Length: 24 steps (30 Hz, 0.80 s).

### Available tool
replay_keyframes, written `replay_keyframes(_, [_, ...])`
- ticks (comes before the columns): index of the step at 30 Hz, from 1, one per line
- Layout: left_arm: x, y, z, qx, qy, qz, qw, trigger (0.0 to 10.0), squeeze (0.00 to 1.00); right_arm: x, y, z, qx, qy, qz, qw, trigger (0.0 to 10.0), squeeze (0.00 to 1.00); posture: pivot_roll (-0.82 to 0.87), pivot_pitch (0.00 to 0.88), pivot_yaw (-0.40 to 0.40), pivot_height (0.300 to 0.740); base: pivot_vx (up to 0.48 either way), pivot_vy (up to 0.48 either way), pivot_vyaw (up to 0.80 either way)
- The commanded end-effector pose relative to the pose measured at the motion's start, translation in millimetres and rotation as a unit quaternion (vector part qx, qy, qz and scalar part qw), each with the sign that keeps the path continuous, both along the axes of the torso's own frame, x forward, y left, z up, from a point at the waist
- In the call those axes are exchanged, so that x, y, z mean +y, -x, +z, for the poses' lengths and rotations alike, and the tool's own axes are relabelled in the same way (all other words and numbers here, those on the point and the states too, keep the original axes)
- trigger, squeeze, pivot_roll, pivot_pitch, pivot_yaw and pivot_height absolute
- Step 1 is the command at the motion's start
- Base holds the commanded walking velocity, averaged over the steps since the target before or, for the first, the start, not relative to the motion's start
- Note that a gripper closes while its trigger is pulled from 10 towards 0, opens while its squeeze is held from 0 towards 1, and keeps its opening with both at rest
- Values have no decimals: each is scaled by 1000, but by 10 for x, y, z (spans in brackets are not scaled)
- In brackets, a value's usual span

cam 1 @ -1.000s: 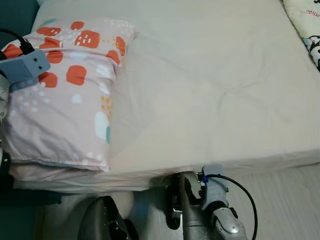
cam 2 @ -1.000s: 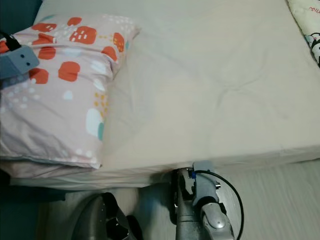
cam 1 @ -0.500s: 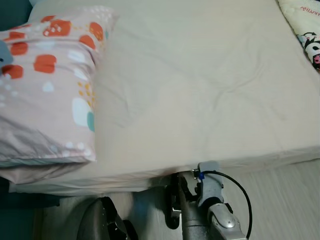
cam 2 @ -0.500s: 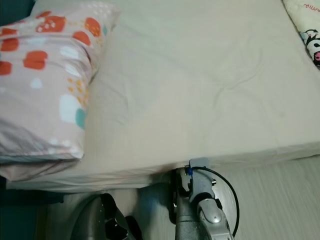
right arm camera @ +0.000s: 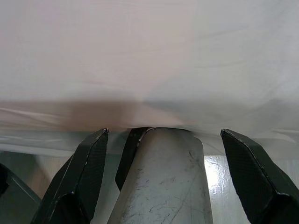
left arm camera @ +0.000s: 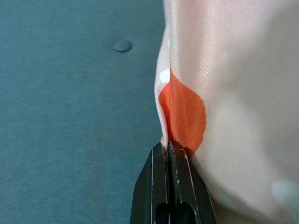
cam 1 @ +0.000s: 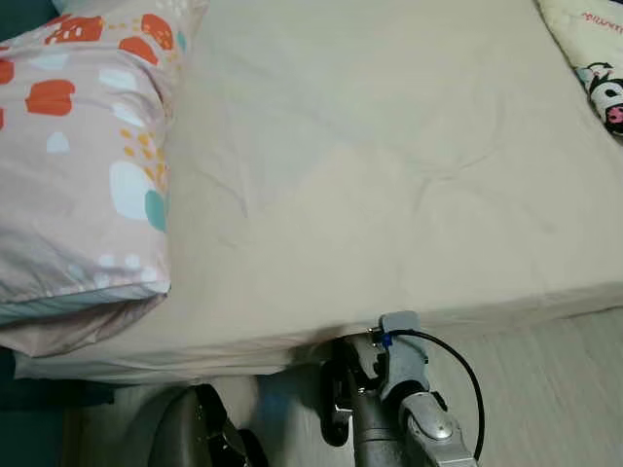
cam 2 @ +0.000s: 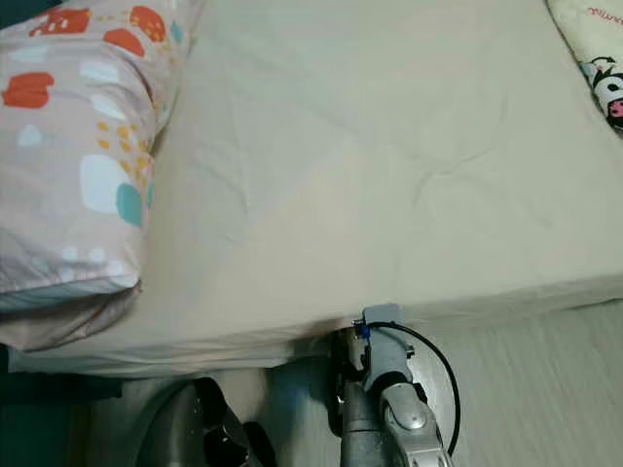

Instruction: Clean up the room

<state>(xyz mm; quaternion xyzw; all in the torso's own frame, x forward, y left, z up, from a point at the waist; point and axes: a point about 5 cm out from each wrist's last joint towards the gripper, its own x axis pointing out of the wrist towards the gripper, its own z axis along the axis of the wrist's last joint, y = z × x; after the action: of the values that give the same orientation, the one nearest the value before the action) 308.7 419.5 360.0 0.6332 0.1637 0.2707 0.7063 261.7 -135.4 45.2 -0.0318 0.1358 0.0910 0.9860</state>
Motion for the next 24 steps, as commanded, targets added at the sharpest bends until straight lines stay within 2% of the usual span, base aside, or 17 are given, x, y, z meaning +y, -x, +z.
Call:
replay_keyframes(1, [293, 328, 120, -17, 13, 73, 997, 0, 0, -26, 107, -165, 36, -7, -5, 999, 10000, 0, -168, 356, 17, 605, 0, 0, 0])
replay_keyframes(4, [332, 349, -14, 10, 33, 78, 996, 0, 0, -11, 108, -174, 38, -7, -2, 999, 10000, 0, -160, 356, 13, 605, 0, 0, 0])
replay_keyframes(5, [330, 314, -271, 50, 59, 73, 994, 0, 0, 1, 111, -183, 39, -8, 1, 999, 10000, 0, -159, 356, 12, 605, 0, 0, 0])
replay_keyframes(7, [321, 299, -348, 61, 66, 70, 994, 0, 0, 3, 112, -185, 40, -8, 2, 999, 10000, 0, -159, 356, 12, 605, 0, 0, 0])
replay_keyframes(9, [264, 230, -730, 104, 107, 55, 987, 0, 0, 9, 110, -185, 39, -9, 3, 999, 10000, 0, -160, 356, 13, 605, 0, 0, 0])
replay_keyframes(10, [241, 212, -839, 114, 119, 51, 985, 0, 0, 10, 109, -184, 39, -9, 3, 999, 10000, 0, -160, 356, 13, 605, 0, 0, 0])
replay_keyframes(11, [241, 212, -839, 114, 119, 51, 985, 0, 0, 10, 109, -184, 39, -9, 3, 999, 10000, 0, -160, 356, 13, 605, 0, 0, 0])
replay_keyframes(12, [100, 123, -1196, 136, 175, 24, 975, 0, 0, 9, 108, -185, 39, -10, 3, 999, 10000, 0, -161, 356, 15, 605, 0, 0, 0])
replay_keyframes(13, [100, 123, -1196, 136, 175, 24, 975, 0, 0, 9, 108, -185, 39, -10, 3, 999, 10000, 0, -161, 356, 15, 605, 0, 0, 0])
replay_keyframes(16, [-165, 12, -1625, 157, 240, -14, 958, 0, 0, -2, 115, -189, 39, -10, 1, 999, 10000, 0, -170, 357, 16, 605, 0, 0, 0])
replay_keyframes(17, [-314, -50, -1779, 157, 273, -38, 948, 0, 0, -7, 120, -191, 39, -9, 1, 999, 10000, 0, -170, 357, 16, 605, 0, 0, 0])
replay_keyframes(19, [-590, -137, -1971, 155, 328, -82, 928, 0, 0, -11, 124, -195, 40, -9, 0, 999, 10000, 0, -171, 357, 16, 605, 0, 0, 0])
replay_keyframes(20, [-590, -137, -1971, 155, 328, -82, 928, 0, 0, -11, 124, -195, 40, -9, 0, 999, 10000, 0, -171, 357, 16, 605, 0, 0, 0])
replay_keyframes(21, [-703, -169, -2029, 155, 348, -100, 919, 0, 0, -13, 125, -196, 40, -9, 0, 999, 10000, 0, -171, 357, 16, 605, 0, 0, 0])
replay_keyframes(22, [-703, -169, -2029, 155, 348, -100, 919, 0, 0, -13, 125, -196, 40, -9, 0, 999, 10000, 0, -171, 357, 16, 605, 0, 0, 0])
replay_keyframes(23, [-934, -241, -2088, 145, 384, -148, 900, 0, 0, -12, 123, -197, 40, -9, -1, 999, 10000, 0, -171, 356, 17, 605, 0, 0, 0])
replay_keyframes(24, [-1410, -358, -2156, 112, 481, -235, 837, 1255, 0, -13, 116, -197, 39, -8, -1, 999, 10000, 0, -172, 357, 18, 605, 0, 0, 0])
